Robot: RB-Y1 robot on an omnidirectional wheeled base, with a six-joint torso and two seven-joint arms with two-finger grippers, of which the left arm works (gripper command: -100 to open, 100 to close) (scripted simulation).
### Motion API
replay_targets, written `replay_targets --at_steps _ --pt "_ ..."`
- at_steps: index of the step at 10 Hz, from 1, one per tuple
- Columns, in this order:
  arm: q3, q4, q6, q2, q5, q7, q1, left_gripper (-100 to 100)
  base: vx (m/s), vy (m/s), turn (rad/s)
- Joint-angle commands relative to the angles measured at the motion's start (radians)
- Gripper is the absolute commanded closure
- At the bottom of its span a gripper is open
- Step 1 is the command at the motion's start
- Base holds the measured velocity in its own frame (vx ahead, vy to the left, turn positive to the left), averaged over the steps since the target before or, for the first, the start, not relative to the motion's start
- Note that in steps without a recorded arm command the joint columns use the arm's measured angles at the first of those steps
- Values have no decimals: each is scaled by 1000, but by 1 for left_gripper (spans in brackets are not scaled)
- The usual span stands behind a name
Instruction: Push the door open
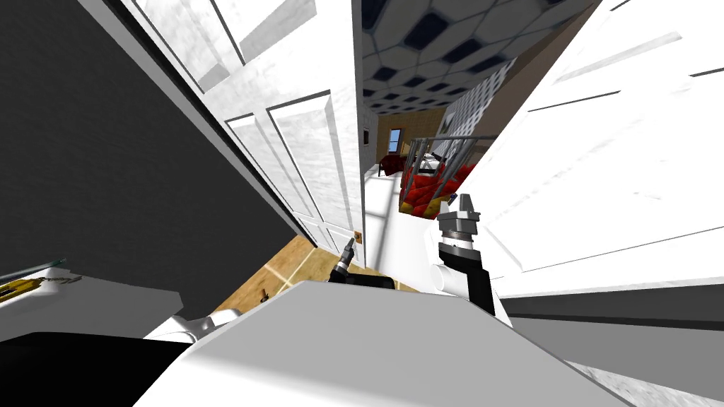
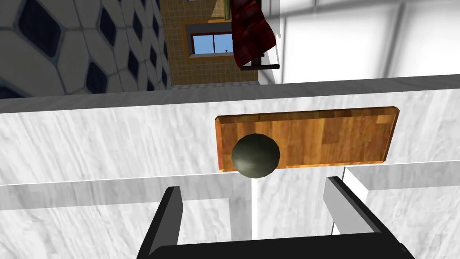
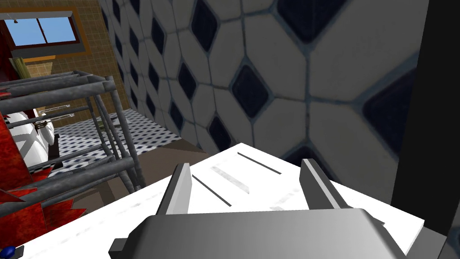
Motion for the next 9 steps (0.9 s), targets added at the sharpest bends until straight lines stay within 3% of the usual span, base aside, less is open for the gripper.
replay_targets --at_steps 1,3,4,9 --pt "8 19 0 -9 1 0 -15 -100 223 -61 -36" --pt "9 17 3 -10 1 0 -16 -100 142 -32 -10" --pt "9 17 3 -10 1 0 -16 100 -15 1 4" --pt "9 17 3 -10 1 0 -16 100 -13 4 -3"
